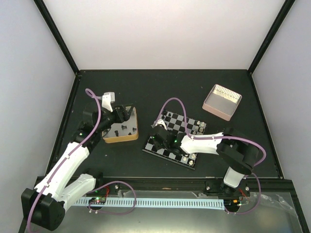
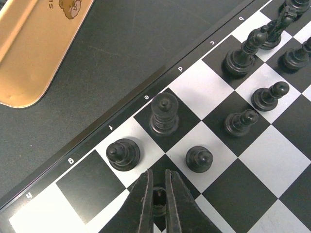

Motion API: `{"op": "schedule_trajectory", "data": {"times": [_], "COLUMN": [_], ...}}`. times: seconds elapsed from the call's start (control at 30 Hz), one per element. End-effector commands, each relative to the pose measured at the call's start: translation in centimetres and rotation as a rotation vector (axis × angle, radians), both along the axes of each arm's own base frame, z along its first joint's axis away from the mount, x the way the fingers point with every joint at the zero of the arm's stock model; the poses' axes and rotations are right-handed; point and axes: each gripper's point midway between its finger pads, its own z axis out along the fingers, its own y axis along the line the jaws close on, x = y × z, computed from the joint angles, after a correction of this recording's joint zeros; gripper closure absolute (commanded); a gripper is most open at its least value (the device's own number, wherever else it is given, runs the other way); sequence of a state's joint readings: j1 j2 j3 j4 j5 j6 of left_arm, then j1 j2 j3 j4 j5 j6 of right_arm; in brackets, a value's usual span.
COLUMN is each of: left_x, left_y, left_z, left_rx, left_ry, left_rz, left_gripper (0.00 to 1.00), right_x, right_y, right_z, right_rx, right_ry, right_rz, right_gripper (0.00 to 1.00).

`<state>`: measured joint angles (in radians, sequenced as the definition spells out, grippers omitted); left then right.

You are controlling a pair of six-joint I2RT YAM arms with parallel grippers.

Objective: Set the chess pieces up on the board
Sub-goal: Place the chess piece on the chessboard.

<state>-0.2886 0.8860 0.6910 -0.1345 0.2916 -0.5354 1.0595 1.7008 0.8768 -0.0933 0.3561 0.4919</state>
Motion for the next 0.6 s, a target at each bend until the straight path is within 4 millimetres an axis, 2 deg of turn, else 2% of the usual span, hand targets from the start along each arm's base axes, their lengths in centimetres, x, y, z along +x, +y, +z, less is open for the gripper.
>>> {"op": "schedule_trajectory", "data": {"times": [0.0, 0.17, 0.37, 0.47, 0.57], "left_x": [0.1, 0.1, 0.2, 0.4, 0.7], "left_y": [0.1, 0.1, 0.4, 1.1, 2.1], "left_z": [0.0, -0.3, -0.9, -2.3, -4.7], "left_rx": [-0.007, -0.006, 0.008, 0.037, 0.082], "left_ry": [0.012, 0.02, 0.042, 0.089, 0.185], "left_rz": [0.003, -0.001, 0.015, 0.056, 0.115], "left_gripper": [0.23, 0.23, 0.22, 0.22, 0.23], "right_x": [0.6, 0.5, 0.5, 0.7, 1.0], "right_y": [-0.4, -0.2, 0.0, -0.4, -0.9], "right_z": [0.4, 1.3, 4.6, 6.3, 7.6], "right_rx": [-0.008, 0.019, 0.107, 0.157, 0.198], "right_ry": [-0.019, -0.018, -0.033, -0.041, -0.04], "right_rz": [-0.04, -0.027, -0.034, -0.055, -0.079], "right_gripper": [0.9, 0.77, 0.66, 0.65, 0.64]}}
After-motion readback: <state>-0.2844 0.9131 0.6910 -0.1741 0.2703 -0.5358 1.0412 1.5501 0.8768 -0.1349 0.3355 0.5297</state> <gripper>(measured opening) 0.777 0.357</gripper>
